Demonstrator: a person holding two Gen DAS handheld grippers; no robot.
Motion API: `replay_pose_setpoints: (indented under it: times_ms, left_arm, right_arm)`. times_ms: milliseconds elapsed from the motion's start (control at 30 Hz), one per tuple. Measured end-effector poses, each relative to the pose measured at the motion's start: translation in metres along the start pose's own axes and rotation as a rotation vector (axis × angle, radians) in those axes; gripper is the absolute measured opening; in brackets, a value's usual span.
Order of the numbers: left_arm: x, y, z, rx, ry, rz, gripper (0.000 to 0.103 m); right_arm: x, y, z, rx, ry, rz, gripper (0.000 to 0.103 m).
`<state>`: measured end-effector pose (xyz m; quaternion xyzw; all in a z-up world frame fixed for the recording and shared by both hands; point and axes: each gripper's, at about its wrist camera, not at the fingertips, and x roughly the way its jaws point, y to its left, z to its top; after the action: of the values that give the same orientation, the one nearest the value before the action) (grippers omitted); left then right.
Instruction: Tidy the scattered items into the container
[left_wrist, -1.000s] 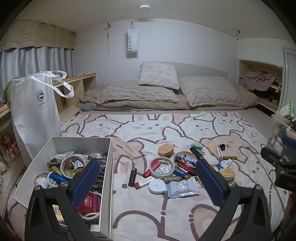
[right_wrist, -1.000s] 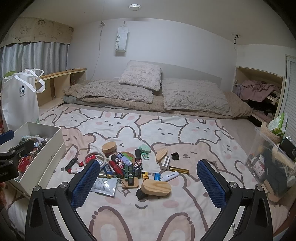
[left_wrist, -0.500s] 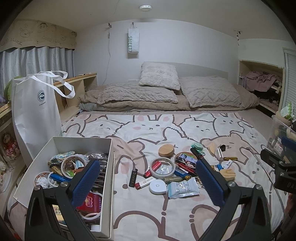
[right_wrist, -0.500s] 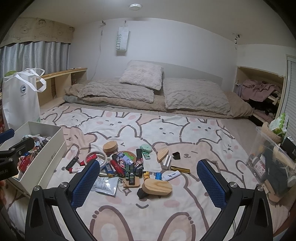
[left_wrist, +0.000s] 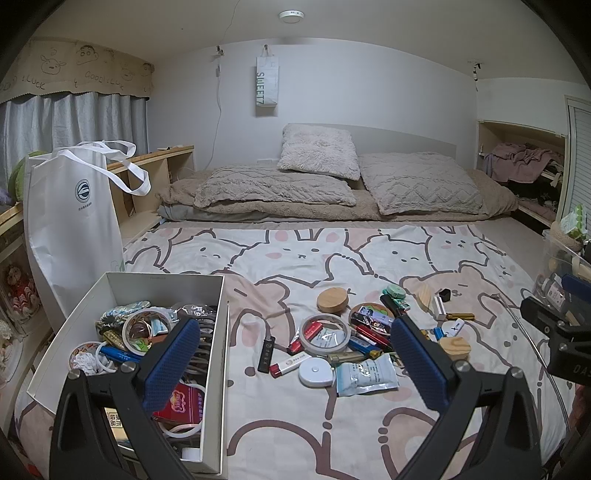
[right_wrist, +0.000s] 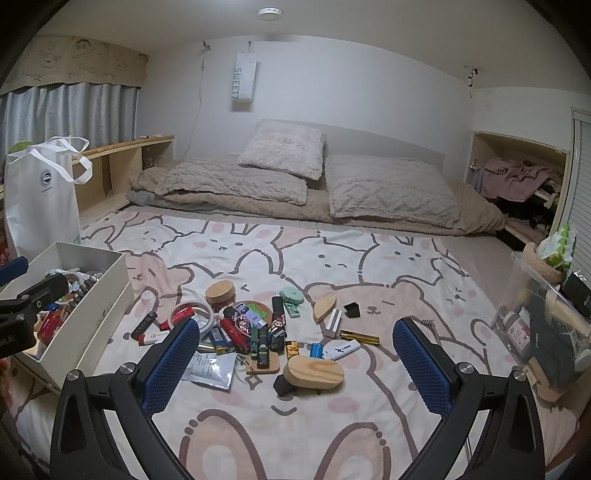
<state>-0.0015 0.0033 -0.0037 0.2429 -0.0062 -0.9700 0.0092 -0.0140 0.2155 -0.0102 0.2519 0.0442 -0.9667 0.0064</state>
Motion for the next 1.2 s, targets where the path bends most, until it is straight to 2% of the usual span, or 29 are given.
replay_pose_setpoints:
  times_ms: [600, 833, 1200]
  left_arm:
    - [0.012, 0.003, -0.003, -0.017, 0.028, -0.012, 0.103]
    - [0.038, -0.005, -0.016, -0.028, 0.092, -0.042, 0.103]
    - [0.080, -0.022, -0.047, 0.003, 0.211, -0.074, 0.103]
  right_arm:
    - [0.011, -0.019, -0.004, 0.049, 0.011, -0.034, 0.103]
    - [0.031, -0.039, -0.012, 0.099, 0.039, -0.074, 0.103]
    - [0.083, -0.059, -0.042, 0.176, 0.150, -0.076, 0.103]
